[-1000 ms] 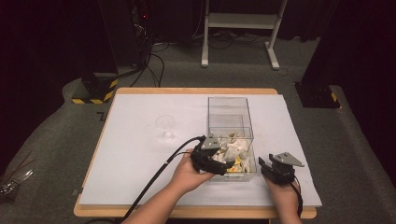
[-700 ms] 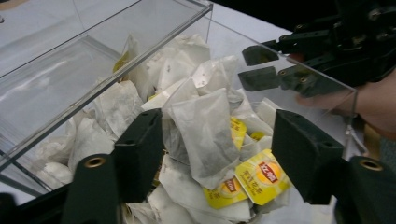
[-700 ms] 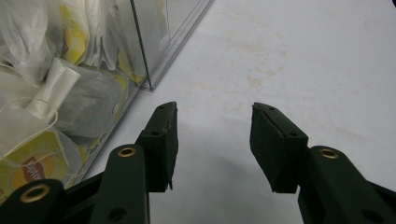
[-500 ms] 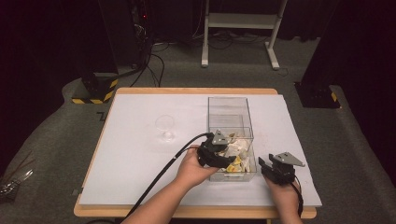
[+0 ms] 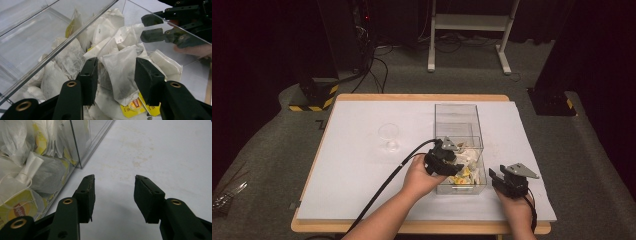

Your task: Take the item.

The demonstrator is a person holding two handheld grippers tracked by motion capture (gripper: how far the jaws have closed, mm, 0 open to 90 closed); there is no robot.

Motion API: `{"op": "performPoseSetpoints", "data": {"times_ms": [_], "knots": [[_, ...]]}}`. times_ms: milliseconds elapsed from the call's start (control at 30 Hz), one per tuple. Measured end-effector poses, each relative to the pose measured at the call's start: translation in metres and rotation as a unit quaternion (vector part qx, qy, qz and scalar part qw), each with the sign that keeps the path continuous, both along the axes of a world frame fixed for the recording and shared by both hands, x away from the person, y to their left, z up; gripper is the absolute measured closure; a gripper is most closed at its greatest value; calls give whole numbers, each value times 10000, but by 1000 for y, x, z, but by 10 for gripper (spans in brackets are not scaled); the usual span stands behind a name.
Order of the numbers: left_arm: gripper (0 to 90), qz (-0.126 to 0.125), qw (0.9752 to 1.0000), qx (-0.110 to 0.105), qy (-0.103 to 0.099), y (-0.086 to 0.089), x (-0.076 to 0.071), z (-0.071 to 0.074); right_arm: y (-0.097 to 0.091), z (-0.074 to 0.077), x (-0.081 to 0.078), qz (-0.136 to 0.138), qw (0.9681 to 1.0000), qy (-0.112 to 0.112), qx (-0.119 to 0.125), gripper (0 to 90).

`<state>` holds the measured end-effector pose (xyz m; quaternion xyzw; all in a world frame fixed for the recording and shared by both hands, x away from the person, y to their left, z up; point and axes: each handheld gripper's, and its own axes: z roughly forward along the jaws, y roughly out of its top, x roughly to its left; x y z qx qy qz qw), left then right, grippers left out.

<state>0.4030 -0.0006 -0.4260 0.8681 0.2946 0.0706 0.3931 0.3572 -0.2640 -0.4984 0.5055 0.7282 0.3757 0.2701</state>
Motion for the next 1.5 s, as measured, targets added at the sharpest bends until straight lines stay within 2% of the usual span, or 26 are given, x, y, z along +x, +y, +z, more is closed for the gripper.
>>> {"op": "performPoseSetpoints", "data": {"times_ms": [300,433,600,700,800,1000,1233,1500], "knots": [[671,9,9999,97,-123,-1,-1,-1,-1,0,0,-1,10000,10,45,518],[714,30,9999,73,-79,0,-1,-1,-1,0,0,4,10000,1,58,518],[790,-2,9998,155,-136,1,-1,-2,-1,0,0,12,10000,4,57,518],[844,-4,9999,83,-86,3,0,-3,-1,0,0,13,10000,4,54,518],[896,-72,9999,17,-125,3,-1,-3,-1,0,0,14,10000,-4,60,518],[900,-129,9998,-69,-159,5,-3,-3,-1,0,0,24,10000,-11,60,518],[900,-145,9990,-239,-336,5,-9,-1,-1,0,0,21,10000,-13,64,518],[900,-209,9982,-365,-430,9,-13,1,-1,0,0,11,10000,-15,63,517]]}}
